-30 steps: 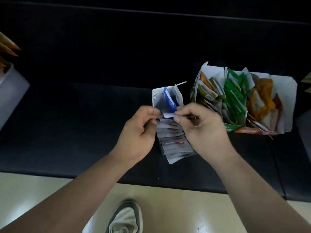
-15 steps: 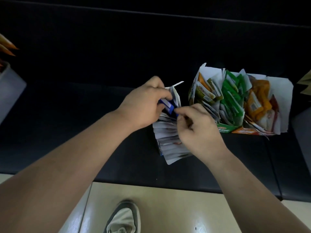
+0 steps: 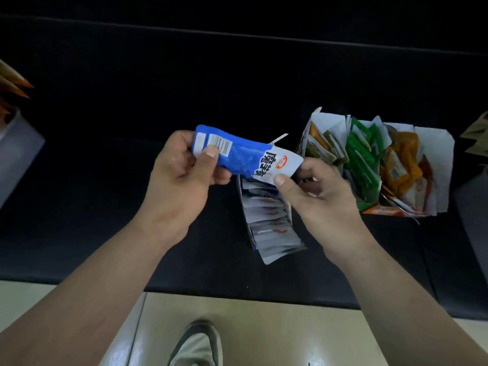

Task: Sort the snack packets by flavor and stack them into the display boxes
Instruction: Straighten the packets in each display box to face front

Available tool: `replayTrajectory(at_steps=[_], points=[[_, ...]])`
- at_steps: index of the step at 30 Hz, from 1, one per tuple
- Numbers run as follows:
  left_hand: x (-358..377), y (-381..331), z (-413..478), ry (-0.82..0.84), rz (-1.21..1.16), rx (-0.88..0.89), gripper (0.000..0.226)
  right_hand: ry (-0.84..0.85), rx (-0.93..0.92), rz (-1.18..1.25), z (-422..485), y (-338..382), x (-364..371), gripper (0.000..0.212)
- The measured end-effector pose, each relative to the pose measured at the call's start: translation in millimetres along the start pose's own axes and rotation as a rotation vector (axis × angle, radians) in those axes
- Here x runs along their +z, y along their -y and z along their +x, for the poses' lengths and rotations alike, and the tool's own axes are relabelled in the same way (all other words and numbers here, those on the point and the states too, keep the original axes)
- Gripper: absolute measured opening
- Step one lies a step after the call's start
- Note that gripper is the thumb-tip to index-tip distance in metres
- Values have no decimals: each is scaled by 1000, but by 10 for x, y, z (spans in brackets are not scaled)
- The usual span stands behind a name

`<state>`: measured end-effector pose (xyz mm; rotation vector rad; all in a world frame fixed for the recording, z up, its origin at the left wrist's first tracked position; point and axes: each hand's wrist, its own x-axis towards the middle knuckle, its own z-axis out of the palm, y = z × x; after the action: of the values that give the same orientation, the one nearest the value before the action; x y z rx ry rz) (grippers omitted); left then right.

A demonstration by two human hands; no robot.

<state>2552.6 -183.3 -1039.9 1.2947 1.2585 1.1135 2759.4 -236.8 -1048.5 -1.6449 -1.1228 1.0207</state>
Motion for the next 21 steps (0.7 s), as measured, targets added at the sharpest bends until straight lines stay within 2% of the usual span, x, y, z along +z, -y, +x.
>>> replayTrajectory(at_steps=[3, 5, 8, 11, 12, 14, 15, 18, 21], points=[[68, -4, -63, 9, -171, -118, 13, 78, 14, 230, 21, 72, -15, 15], [127, 14, -81, 44, -185, -140, 15, 56, 21, 303, 36, 99, 0, 17], [185, 80, -78, 48, 117, 16, 27, -35, -22, 332, 54, 158, -1, 13], [168, 94, -62, -64, 323, 227, 73, -146, -119, 215, 52, 276, -41, 4], [161, 81, -57, -76, 435, 351, 79, -183, -150, 189, 40, 325, -42, 2], [188, 61, -79, -2, 641, 596, 67, -201, -183, 156, 0, 418, 12, 4], [220, 65, -93, 44, 673, 654, 57, -171, -179, 157, -24, 459, 47, 4], [267, 86, -114, 83, 564, 633, 38, -11, -102, 226, -79, 560, 95, 9], [188, 69, -95, 9, 620, 683, 27, 87, -47, 311, -91, 594, 32, 31]])
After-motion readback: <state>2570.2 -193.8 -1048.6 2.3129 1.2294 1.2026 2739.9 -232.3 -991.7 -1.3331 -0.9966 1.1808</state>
